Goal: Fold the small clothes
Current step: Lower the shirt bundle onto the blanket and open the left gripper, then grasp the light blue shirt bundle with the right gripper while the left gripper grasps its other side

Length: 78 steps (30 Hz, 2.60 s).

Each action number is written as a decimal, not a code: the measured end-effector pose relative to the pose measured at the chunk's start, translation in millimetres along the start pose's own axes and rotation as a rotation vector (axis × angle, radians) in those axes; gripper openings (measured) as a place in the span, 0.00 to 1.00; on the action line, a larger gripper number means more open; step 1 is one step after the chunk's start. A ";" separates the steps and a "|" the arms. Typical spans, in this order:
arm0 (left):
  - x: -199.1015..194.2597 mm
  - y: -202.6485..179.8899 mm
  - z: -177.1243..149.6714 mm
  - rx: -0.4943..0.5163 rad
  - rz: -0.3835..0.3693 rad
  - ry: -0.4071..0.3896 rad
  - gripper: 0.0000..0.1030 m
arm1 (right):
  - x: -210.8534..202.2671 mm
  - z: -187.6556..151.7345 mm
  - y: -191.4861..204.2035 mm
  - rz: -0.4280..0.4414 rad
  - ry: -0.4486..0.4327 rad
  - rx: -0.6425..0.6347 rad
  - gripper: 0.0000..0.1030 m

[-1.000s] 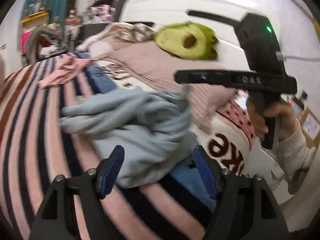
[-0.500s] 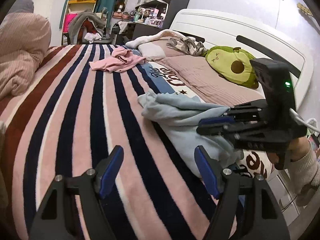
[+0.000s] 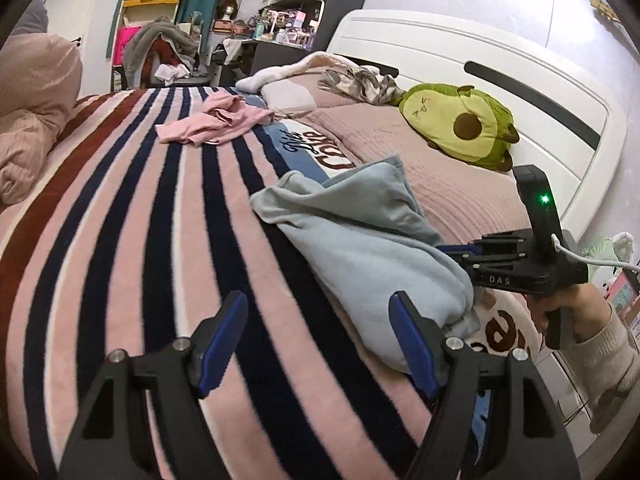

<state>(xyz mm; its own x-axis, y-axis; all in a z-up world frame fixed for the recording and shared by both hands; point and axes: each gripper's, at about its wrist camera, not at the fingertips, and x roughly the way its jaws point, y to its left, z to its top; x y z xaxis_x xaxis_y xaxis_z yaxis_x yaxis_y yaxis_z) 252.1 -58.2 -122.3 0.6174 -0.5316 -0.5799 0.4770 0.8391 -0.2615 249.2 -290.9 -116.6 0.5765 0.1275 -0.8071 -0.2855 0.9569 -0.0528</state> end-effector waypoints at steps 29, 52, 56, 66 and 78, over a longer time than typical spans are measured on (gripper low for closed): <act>67.8 -13.6 11.1 0.057 -0.077 0.144 0.68 | 26.5 5.1 -57.1 0.070 -0.001 0.100 0.05; 46.0 -29.0 -8.7 0.074 -0.156 0.158 0.41 | -25.3 -54.4 -36.0 0.338 -0.079 0.253 0.14; 40.3 -28.0 -18.5 0.069 -0.164 0.175 0.40 | -30.3 -69.2 -28.6 0.344 -0.050 0.264 0.13; 25.1 -18.5 -2.9 0.044 -0.157 0.121 0.55 | -57.9 -53.2 -35.4 0.238 -0.097 0.210 0.36; 30.6 -17.0 -0.2 0.064 -0.132 0.125 0.56 | -14.1 -17.1 -15.3 0.255 -0.070 0.079 0.07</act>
<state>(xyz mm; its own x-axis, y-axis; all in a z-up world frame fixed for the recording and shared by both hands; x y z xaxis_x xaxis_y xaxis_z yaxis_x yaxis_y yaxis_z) 262.7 -88.7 -135.8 0.4663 -0.6145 -0.6363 0.5897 0.7521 -0.2943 232.4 -311.8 -114.5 0.5458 0.3819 -0.7458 -0.3687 0.9088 0.1955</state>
